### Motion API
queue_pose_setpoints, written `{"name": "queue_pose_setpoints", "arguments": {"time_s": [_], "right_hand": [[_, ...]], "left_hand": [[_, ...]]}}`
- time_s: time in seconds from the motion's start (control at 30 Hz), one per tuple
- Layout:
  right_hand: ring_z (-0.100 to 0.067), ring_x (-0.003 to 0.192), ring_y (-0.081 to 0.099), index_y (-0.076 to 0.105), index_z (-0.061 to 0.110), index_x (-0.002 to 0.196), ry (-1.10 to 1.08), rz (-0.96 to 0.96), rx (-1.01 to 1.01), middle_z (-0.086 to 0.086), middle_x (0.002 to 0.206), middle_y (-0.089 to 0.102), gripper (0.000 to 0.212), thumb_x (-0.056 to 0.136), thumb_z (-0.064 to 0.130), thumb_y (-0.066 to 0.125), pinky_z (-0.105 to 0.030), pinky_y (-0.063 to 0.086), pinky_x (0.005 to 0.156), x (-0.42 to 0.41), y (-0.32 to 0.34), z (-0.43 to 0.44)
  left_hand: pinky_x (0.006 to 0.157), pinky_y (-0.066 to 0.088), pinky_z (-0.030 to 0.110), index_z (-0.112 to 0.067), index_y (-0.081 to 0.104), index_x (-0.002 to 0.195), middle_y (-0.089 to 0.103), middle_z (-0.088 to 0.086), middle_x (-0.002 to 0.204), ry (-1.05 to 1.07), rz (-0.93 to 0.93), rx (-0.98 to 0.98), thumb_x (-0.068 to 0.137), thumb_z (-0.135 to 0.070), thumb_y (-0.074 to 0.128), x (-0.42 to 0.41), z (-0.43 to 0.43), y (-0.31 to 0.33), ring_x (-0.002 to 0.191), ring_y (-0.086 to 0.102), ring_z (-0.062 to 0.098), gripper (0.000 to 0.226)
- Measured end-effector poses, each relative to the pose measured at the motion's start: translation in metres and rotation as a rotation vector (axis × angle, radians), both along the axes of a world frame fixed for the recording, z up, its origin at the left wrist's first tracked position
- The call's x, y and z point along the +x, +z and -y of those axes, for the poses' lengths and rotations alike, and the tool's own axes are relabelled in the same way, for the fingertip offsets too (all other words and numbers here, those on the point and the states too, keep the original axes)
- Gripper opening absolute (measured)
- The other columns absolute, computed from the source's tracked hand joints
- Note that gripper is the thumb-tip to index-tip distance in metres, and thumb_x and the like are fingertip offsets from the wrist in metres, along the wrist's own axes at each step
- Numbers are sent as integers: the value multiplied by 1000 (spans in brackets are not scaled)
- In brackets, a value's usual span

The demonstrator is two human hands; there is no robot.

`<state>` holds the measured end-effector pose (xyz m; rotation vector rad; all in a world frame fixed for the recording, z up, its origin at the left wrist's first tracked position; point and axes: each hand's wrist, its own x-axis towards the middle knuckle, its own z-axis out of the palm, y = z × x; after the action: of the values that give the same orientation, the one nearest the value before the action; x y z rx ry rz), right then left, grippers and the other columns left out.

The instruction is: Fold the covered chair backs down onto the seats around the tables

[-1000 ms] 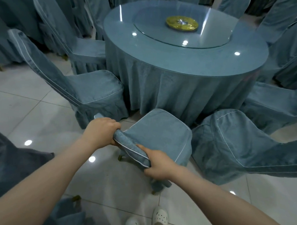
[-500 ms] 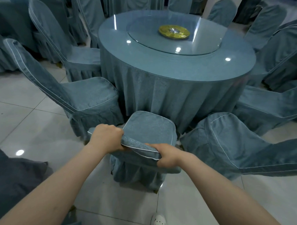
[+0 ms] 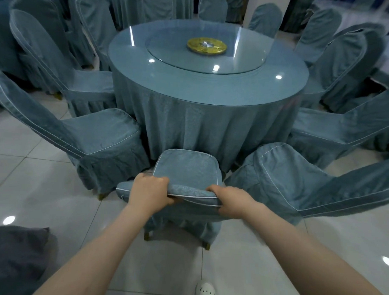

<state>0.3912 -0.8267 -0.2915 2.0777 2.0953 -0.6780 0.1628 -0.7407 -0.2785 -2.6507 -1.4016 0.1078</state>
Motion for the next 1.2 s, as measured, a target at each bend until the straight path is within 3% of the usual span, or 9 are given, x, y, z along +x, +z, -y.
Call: {"name": "queue_pose_setpoints", "arguments": {"time_s": [0.1, 0.2, 0.27, 0.37, 0.57, 0.7, 0.93, 1.07, 1.2], "right_hand": [[-23, 84, 60, 38, 31, 116, -9, 82, 109, 2, 101, 60, 37, 84, 26, 56, -34, 45, 62, -5, -6, 8], [-25, 94, 60, 38, 27, 122, -36, 70, 133, -1, 111, 58, 43, 87, 40, 58, -36, 48, 70, -3, -8, 14], [-23, 102, 58, 38, 28, 130, -50, -11, 104, 0, 120, 58, 55, 85, 53, 58, -36, 49, 78, 9, -4, 19], [-23, 114, 55, 38, 26, 138, -93, -118, 96, -2, 131, 55, 62, 88, 62, 48, -38, 47, 91, 34, 6, 28], [-21, 126, 47, 38, 22, 142, -209, -178, 213, -2, 139, 51, 58, 94, 54, 43, -35, 39, 102, 107, 33, 58], [-19, 124, 49, 39, 23, 143, -262, -177, 276, 1, 142, 48, 56, 95, 52, 43, -27, 36, 97, 178, 47, 94], [-18, 125, 48, 39, 26, 142, -350, -133, 315, 4, 145, 45, 56, 94, 54, 42, -33, 37, 104, 337, 67, 172], [-16, 121, 51, 41, 26, 140, -426, -132, 372, 7, 146, 44, 52, 95, 50, 45, -25, 35, 100, 410, 77, 217], [-17, 123, 50, 43, 26, 139, -508, -125, 416, 6, 145, 45, 50, 95, 48, 47, -31, 38, 103, 476, 89, 255]], "left_hand": [[81, 35, 35, -24, 52, 98, 66, -5, 96, 36, 101, -57, 74, -69, 51, -2, 9, -5, 90, 61, 19, 51], [99, 36, 36, -24, 46, 125, 57, -2, 124, 38, 219, -175, 76, -69, 53, -2, 17, -2, 114, 52, 20, 67], [112, 25, 41, -22, 32, 141, 42, 0, 143, 13, 254, -219, 80, -67, 50, 0, 25, 2, 132, 37, 19, 78], [118, 7, 39, -21, 17, 149, 20, 0, 156, -52, 255, -213, 88, -64, 39, 15, 37, 13, 144, 14, 16, 78], [117, 0, 33, -22, 11, 151, 12, -3, 158, -128, 278, -205, 95, -53, 32, 89, 50, 38, 145, 6, 13, 67], [117, 1, 32, -23, 13, 150, 14, -4, 158, -195, 308, -198, 96, -51, 31, 169, 70, 47, 145, 6, 12, 64], [117, 3, 33, -21, 14, 150, 15, -3, 158, -285, 399, -229, 95, -51, 34, 336, 123, 52, 145, 8, 13, 66], [117, 3, 32, -21, 14, 150, 15, -3, 158, -344, 447, -251, 96, -48, 36, 421, 151, 59, 145, 8, 13, 65], [117, 2, 32, -20, 12, 150, 13, -2, 158, -429, 468, -273, 96, -47, 35, 506, 173, 72, 145, 6, 12, 65]]}}
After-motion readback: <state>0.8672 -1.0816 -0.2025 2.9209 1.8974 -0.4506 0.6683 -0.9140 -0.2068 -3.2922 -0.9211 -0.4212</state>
